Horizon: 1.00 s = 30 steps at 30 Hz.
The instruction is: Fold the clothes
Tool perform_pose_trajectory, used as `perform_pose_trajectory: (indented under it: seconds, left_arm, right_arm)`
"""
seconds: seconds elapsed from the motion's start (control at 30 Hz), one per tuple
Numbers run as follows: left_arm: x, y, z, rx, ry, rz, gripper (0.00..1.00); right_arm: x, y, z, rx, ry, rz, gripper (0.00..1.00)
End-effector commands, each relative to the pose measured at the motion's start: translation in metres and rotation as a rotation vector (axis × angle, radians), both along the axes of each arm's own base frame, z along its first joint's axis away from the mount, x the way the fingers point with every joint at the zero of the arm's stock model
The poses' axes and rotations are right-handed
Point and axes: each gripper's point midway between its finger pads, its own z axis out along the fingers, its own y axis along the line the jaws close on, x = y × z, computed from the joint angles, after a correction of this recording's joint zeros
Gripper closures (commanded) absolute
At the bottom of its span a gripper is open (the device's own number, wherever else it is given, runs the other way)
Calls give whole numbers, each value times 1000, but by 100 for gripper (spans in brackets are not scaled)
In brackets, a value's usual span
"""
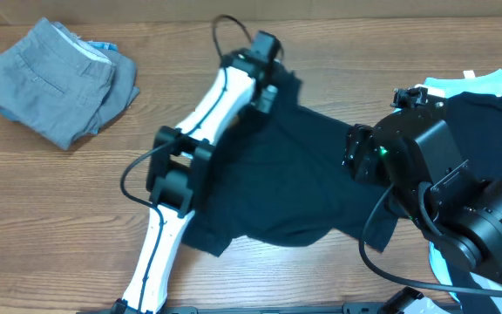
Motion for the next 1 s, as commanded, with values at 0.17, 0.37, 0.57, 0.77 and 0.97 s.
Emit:
perform_pose_trajectory:
  seconds: [0.17, 0.37, 0.57, 0.77, 0.97]
  left_arm:
    - [75, 138, 94, -162, -207, 306, 67]
    - [63, 166, 111, -218, -162, 320, 43]
    - [36, 176, 169, -174, -178, 235, 39]
    - [-17, 189, 259, -122, -266, 244, 37]
    - [-83, 203, 345, -113, -386, 269, 34]
  right_arm:
    - [1, -1, 3, 5, -5, -10, 24]
    - [4, -16, -22, -16, 108, -121, 18]
    - [13, -20, -59, -24, 299, -159, 16]
    - [28, -12, -102, -62, 482, -94, 12]
    - [38, -27, -138, -50, 627, -116, 9]
